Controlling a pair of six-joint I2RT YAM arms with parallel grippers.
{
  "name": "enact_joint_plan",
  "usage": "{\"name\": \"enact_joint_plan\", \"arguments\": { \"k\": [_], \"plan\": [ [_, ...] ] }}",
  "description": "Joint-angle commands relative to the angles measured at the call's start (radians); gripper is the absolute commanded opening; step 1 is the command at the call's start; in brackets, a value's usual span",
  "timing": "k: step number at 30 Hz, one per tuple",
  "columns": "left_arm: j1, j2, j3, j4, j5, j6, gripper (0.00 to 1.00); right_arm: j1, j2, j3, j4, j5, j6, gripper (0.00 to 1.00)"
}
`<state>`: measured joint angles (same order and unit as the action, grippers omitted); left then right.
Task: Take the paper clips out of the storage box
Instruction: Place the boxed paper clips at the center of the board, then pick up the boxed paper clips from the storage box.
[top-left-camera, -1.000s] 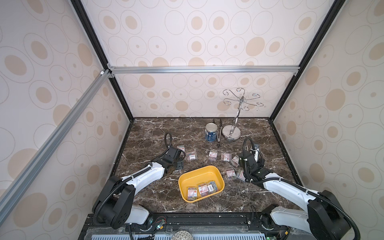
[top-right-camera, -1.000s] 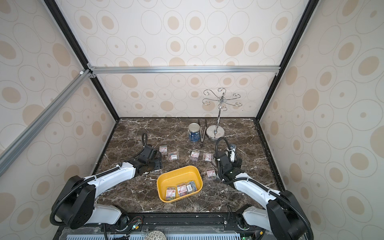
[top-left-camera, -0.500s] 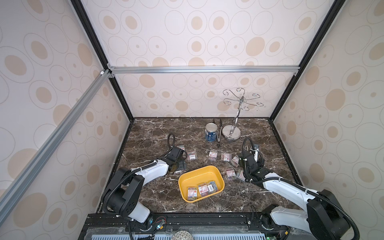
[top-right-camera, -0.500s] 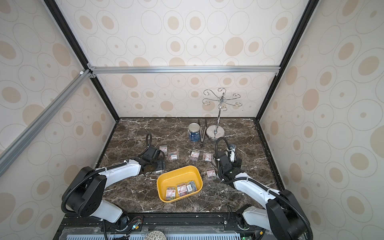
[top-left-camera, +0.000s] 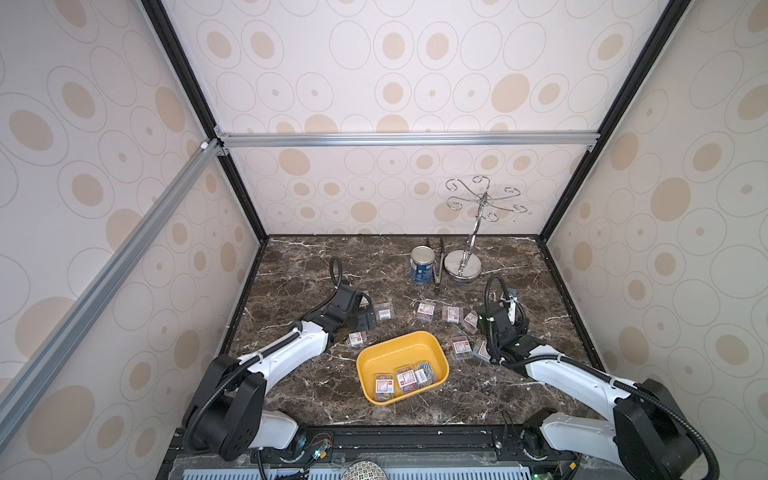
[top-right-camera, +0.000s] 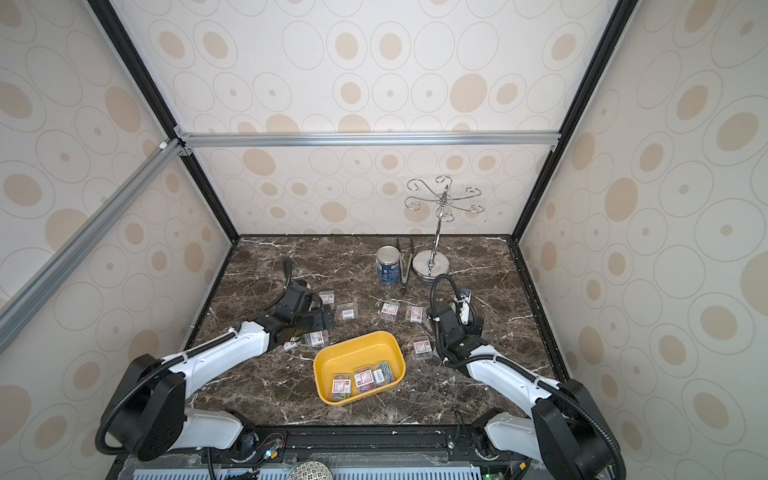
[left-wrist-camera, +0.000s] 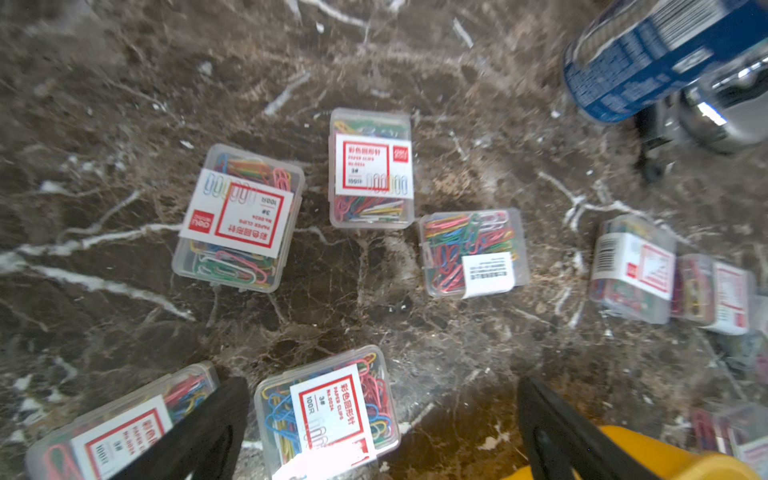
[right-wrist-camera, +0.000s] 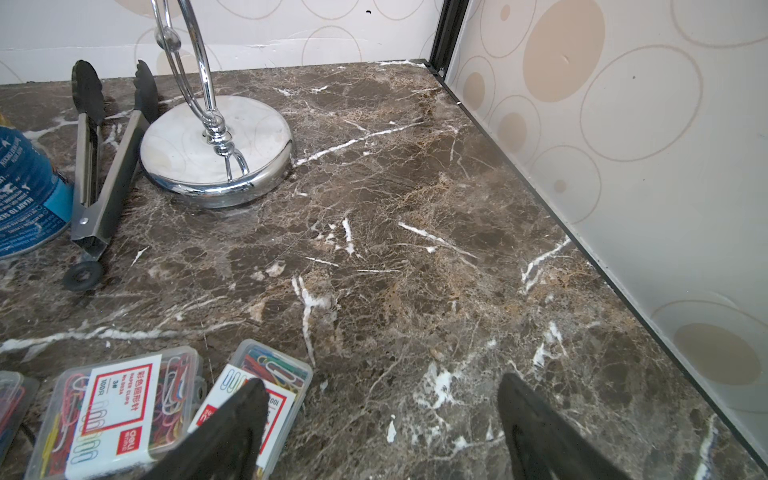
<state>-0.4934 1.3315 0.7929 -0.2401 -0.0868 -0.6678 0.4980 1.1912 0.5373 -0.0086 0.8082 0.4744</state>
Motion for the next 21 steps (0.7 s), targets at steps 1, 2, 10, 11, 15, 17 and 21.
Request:
{"name": "enact_joint_plan", "arguments": {
  "k": [1, 2, 10, 11, 15, 17, 21],
  "plan": [
    [0.006, -0.138, 0.008, -0.022, -0.091, 0.016, 1.00, -0.001, -0.003, 0.003, -0.010, 0.013, 0.014, 0.88],
    [0.006, -0.194, -0.015, -0.014, -0.126, 0.017, 1.00, -0.002, -0.002, 0.005, -0.010, 0.011, 0.013, 0.88],
    [0.008, -0.635, -0.320, 0.081, -0.489, 0.021, 1.00, -0.002, -0.010, 0.040, -0.093, -0.086, 0.019, 0.98],
    [0.008, -0.655, -0.348, 0.080, -0.530, 0.014, 1.00, -0.002, -0.012, 0.065, -0.150, -0.105, 0.044, 0.99],
    [0.009, -0.619, -0.409, 0.094, -0.628, 0.025, 1.00, -0.002, -0.026, 0.149, -0.338, -0.149, 0.192, 1.00],
    [0.009, -0.564, -0.402, 0.076, -0.676, 0.001, 1.00, -0.003, -0.048, 0.154, -0.334, -0.222, 0.195, 1.00],
    [0.009, -0.545, -0.396, 0.079, -0.680, -0.013, 1.00, -0.002, -0.131, 0.140, -0.360, -0.184, 0.248, 1.00]
  ]
}}
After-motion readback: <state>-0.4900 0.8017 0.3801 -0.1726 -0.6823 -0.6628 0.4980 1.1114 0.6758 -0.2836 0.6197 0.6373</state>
